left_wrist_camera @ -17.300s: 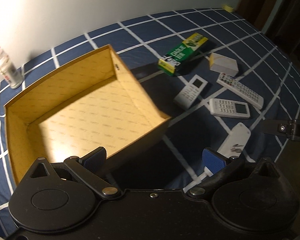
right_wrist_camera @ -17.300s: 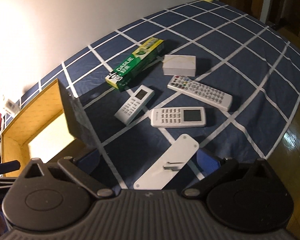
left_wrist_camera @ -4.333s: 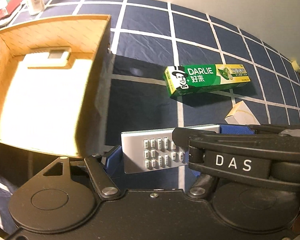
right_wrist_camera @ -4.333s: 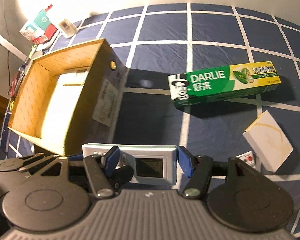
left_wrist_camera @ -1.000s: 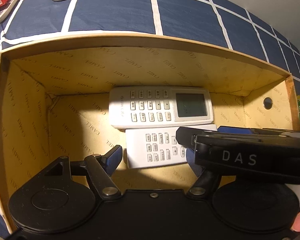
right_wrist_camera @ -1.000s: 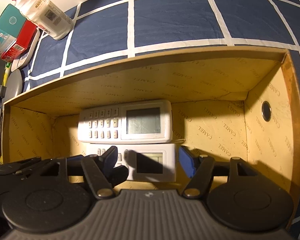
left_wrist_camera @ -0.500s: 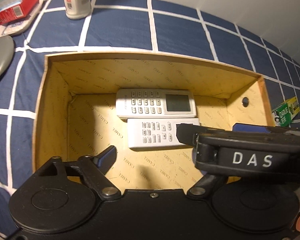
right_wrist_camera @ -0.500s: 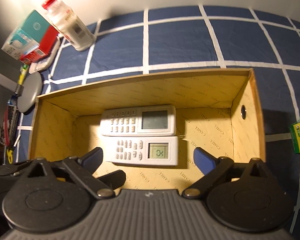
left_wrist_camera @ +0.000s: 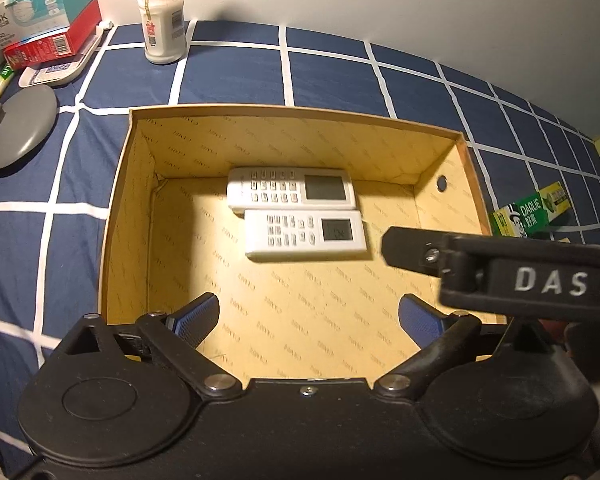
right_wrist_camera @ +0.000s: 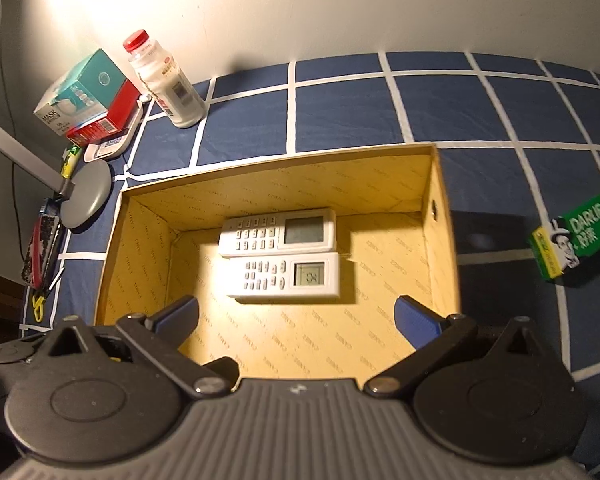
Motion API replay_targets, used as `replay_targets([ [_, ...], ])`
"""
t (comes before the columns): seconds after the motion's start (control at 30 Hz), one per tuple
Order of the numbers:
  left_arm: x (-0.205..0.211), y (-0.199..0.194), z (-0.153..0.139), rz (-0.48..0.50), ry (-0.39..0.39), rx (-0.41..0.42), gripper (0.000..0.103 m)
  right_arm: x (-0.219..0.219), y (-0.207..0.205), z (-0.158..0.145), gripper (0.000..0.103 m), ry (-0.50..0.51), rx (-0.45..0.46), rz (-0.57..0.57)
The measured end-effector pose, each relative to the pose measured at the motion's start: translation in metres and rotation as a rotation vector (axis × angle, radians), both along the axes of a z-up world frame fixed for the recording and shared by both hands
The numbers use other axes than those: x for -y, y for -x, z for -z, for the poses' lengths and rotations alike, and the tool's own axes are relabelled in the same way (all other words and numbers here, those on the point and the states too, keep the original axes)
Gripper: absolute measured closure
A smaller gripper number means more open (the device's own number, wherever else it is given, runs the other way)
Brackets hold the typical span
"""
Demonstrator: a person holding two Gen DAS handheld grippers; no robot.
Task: Organize objects
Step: 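Move the empty right gripper toward the green DARLIE toothpaste box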
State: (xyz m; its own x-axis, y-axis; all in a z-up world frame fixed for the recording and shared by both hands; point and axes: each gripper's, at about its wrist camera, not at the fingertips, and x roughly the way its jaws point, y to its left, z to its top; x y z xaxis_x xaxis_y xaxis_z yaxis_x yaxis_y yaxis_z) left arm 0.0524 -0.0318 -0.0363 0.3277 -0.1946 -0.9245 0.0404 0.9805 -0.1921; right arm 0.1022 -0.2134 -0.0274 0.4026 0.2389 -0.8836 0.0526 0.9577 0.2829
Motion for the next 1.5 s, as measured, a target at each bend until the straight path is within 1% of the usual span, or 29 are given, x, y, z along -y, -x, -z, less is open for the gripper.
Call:
replay_targets([
  [0.03, 0.001, 0.004, -0.002, 0.001, -0.002, 0.003, 0.006, 0.002, 0.004, -0.003, 0.0, 0.001, 0.004, 0.004],
  [0.1, 0.003, 0.011, -0.004, 0.009, -0.002, 0.003, 0.0, 0.005, 0.013, -0.008, 0.0, 0.008, 0.014, 0.016],
  [0.23, 0.006, 0.024, -0.009, 0.01, -0.006, 0.017, 0.0, 0.011, 0.028, -0.012, 0.0, 0.017, 0.013, 0.04],
  [0.43, 0.011, 0.041, -0.013, 0.011, -0.014, 0.023, 0.0, 0.015, 0.047, -0.017, 0.0, 0.026, 0.017, 0.036],
  [0.63, 0.014, 0.054, -0.016, 0.0, -0.023, 0.026, 0.0, 0.022, 0.062, -0.022, 0.0, 0.036, 0.022, 0.032],
  [0.93, 0.031, 0.068, -0.023, 0.011, -0.024, 0.042, 0.0, 0.043, 0.081, -0.025, 0.0, 0.029, 0.027, 0.057],
  [1.2, 0.064, 0.073, -0.025, 0.043, -0.041, 0.049, 0.0, 0.074, 0.095, -0.026, 0.0, 0.027, 0.033, 0.079],
  [1.5, 0.121, 0.075, -0.03, 0.048, -0.052, 0.062, 0.0, 0.133, 0.105, -0.032, 0.0, 0.022, 0.048, 0.094],
])
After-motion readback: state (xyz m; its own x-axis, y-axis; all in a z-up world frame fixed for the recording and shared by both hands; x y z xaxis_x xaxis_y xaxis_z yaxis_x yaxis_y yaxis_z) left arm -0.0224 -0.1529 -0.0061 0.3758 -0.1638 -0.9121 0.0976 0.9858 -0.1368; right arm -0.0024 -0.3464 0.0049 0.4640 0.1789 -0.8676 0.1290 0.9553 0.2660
